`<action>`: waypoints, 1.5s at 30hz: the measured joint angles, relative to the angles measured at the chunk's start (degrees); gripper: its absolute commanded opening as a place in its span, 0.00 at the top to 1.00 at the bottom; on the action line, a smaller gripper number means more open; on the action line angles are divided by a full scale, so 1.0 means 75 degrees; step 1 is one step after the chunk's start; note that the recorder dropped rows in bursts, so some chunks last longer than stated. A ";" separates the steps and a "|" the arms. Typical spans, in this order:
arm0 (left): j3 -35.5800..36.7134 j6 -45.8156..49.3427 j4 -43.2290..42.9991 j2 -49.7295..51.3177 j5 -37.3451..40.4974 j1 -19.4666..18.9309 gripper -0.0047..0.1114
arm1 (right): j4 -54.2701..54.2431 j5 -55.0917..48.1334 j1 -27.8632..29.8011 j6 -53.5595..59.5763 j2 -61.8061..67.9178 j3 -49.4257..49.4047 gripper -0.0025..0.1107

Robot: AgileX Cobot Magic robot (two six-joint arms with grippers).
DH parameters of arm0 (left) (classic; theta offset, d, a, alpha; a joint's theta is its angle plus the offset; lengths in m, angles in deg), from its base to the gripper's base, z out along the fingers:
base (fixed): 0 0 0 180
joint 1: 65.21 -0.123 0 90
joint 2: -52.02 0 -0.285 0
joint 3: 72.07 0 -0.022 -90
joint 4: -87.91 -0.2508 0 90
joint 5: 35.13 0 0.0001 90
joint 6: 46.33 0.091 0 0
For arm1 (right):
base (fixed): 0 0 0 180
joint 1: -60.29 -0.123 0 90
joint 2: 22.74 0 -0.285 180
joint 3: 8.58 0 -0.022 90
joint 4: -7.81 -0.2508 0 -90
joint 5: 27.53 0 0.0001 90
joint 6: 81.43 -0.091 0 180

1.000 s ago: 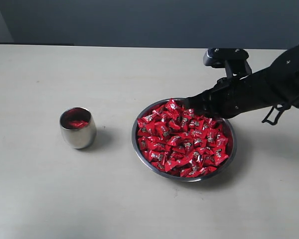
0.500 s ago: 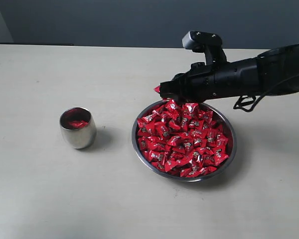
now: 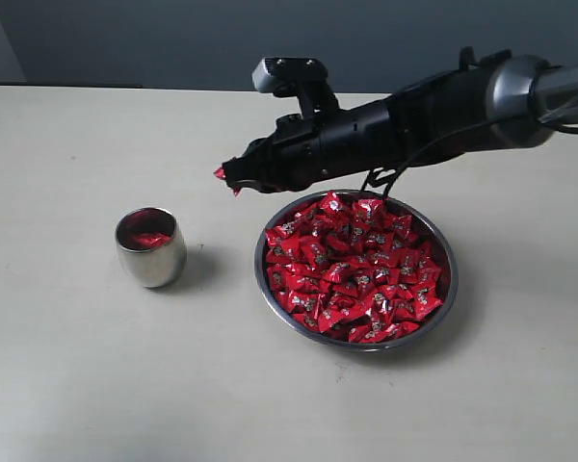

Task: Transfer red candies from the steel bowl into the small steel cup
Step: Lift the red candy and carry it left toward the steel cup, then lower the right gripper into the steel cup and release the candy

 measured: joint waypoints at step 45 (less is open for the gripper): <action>0.0000 0.0000 0.0000 0.0000 0.0000 0.0000 0.96 | 0.2088 -0.0223 -0.1393 -0.2036 0.1276 0.2091 0.91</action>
